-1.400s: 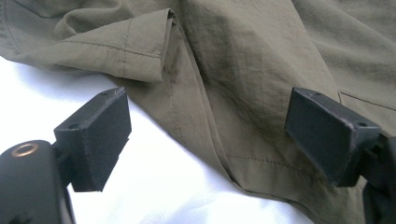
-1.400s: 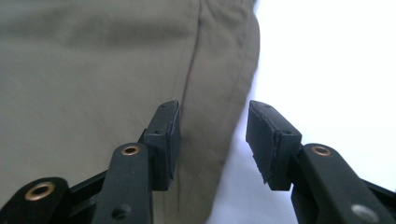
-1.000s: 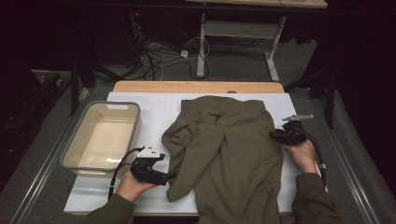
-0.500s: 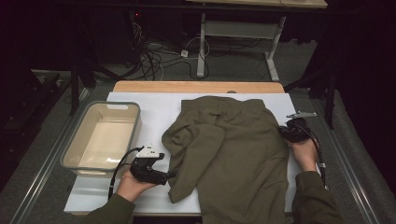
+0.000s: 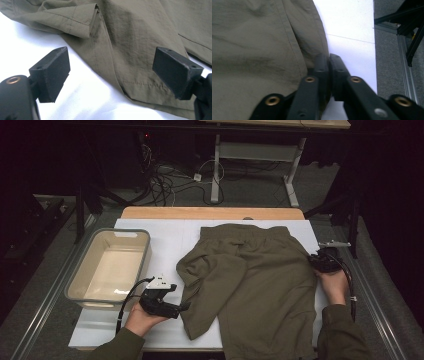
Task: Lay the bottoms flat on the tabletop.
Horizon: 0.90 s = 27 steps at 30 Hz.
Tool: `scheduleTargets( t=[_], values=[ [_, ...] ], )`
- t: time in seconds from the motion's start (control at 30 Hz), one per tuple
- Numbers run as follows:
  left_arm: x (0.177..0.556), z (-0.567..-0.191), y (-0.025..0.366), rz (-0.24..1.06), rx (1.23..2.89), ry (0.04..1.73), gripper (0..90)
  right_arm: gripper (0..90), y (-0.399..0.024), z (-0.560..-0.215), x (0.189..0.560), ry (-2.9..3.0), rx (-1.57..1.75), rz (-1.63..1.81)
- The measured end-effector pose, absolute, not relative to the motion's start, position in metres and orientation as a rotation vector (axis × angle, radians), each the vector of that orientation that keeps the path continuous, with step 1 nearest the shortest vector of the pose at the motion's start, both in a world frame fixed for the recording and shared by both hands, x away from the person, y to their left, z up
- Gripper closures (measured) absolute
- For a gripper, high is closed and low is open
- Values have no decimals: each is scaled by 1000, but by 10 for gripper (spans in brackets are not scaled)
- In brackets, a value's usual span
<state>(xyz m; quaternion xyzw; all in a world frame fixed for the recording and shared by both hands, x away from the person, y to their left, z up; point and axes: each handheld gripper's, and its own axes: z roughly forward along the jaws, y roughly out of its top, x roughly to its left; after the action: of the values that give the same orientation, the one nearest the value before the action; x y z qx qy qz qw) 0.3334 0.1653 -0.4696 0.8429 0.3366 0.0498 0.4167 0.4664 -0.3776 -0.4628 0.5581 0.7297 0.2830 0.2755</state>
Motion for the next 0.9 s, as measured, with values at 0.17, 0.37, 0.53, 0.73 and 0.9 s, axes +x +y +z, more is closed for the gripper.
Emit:
scheduleTargets(
  t=[0.17,0.37,0.53,0.73,0.9],
  values=[
    [334,-470,166,127,2121,847,139,528,-377,-452,456,1977,1475,883],
    [334,-471,166,121,2119,852,140,438,-360,-444,447,2059,1417,1019],
    [335,-471,167,119,2121,854,141,406,-339,-440,437,2152,1340,1106],
    [334,-471,169,121,2110,846,141,359,-317,-438,417,2229,1244,1150],
    [334,-471,168,113,2108,847,140,343,-306,-437,399,2252,1208,1218]
  ],
)
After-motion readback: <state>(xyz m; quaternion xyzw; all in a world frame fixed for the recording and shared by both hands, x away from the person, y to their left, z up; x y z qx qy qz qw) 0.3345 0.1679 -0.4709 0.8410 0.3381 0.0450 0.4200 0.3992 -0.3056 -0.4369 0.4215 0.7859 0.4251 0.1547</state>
